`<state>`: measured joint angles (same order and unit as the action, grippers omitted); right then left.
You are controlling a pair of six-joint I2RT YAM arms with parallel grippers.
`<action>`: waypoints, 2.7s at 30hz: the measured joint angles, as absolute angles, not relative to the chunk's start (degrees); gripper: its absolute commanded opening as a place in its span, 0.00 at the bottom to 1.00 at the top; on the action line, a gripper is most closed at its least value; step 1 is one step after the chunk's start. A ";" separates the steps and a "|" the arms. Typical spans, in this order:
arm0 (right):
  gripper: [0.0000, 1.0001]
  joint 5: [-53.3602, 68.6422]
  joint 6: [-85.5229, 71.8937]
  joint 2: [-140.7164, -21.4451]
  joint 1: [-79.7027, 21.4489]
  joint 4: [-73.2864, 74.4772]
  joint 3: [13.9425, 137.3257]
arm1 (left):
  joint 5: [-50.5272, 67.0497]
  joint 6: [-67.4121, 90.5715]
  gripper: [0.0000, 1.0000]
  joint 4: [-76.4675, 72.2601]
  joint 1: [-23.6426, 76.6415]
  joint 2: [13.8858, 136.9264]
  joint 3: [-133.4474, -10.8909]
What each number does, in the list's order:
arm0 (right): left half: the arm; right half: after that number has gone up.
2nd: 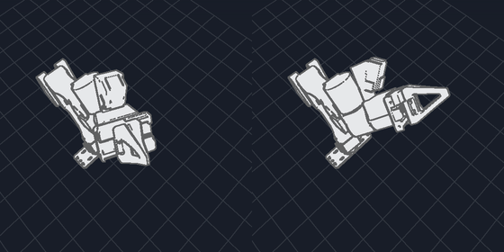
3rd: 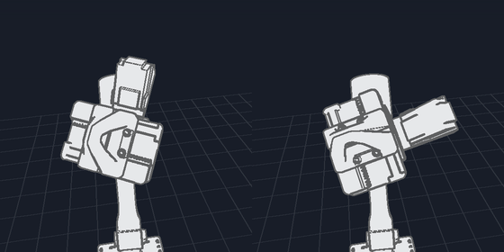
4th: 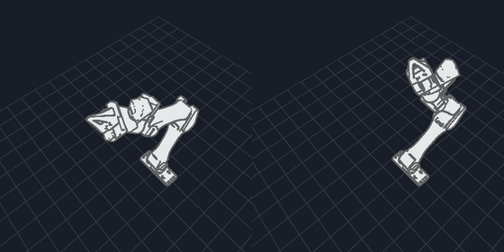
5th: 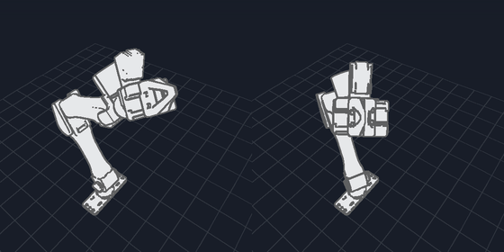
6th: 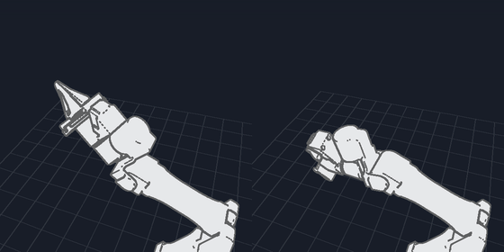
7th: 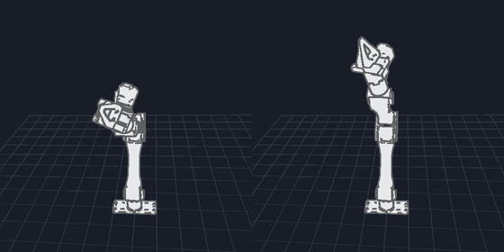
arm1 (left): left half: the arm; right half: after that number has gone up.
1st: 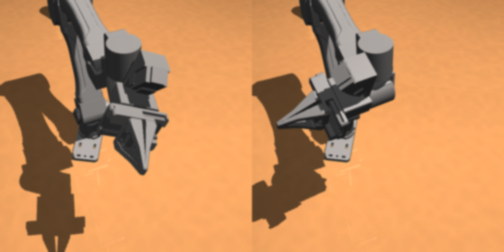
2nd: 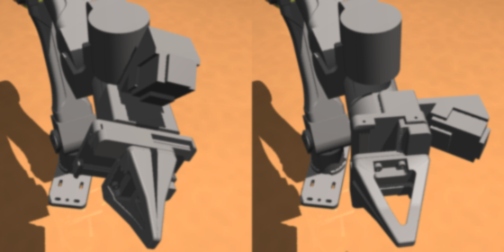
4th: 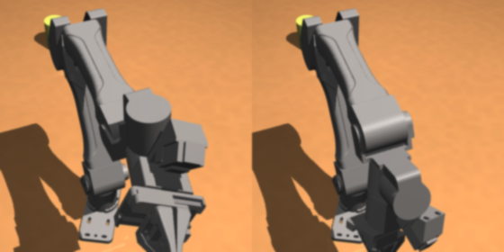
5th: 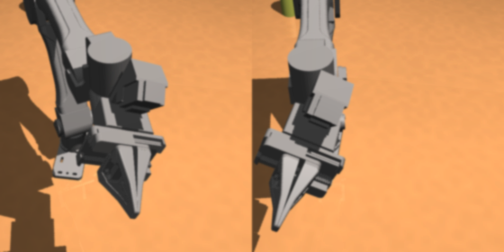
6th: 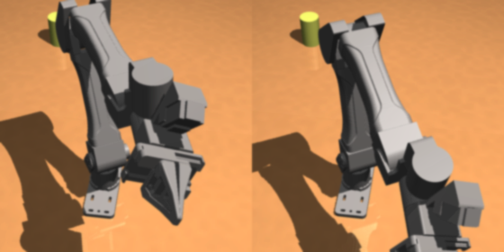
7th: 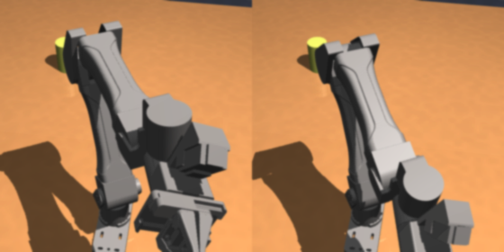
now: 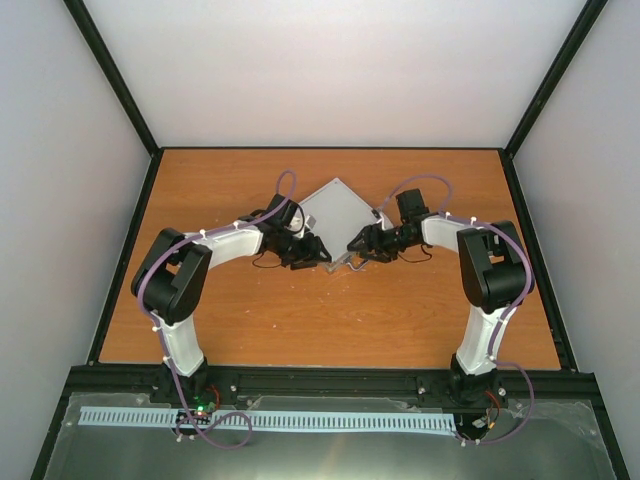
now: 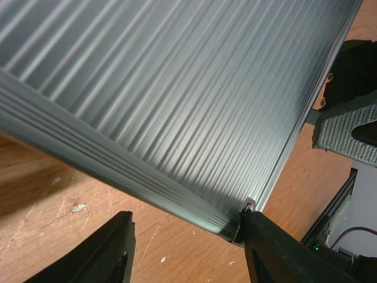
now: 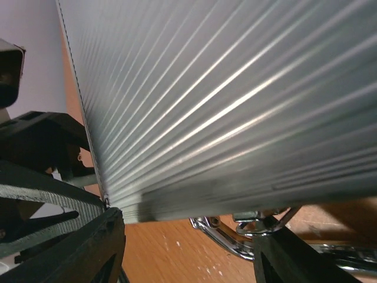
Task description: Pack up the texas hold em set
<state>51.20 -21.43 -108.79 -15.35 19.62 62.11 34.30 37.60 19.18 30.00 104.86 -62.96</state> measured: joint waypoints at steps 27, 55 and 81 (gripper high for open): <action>0.44 49.23 -30.46 -104.60 -15.46 15.22 61.52 | 33.82 35.44 0.47 19.00 30.28 104.73 -62.43; 0.10 34.13 -32.69 -99.74 -16.14 18.26 55.13 | 15.75 21.61 0.88 37.95 22.87 108.53 -92.20; 0.07 32.34 -33.69 -107.44 -16.58 18.15 59.83 | 21.78 12.64 0.85 38.06 20.56 123.44 -100.36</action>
<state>32.34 -33.69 -107.44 -16.58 18.15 59.83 21.78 12.64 38.06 20.56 123.44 -100.36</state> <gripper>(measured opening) 0.070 0.858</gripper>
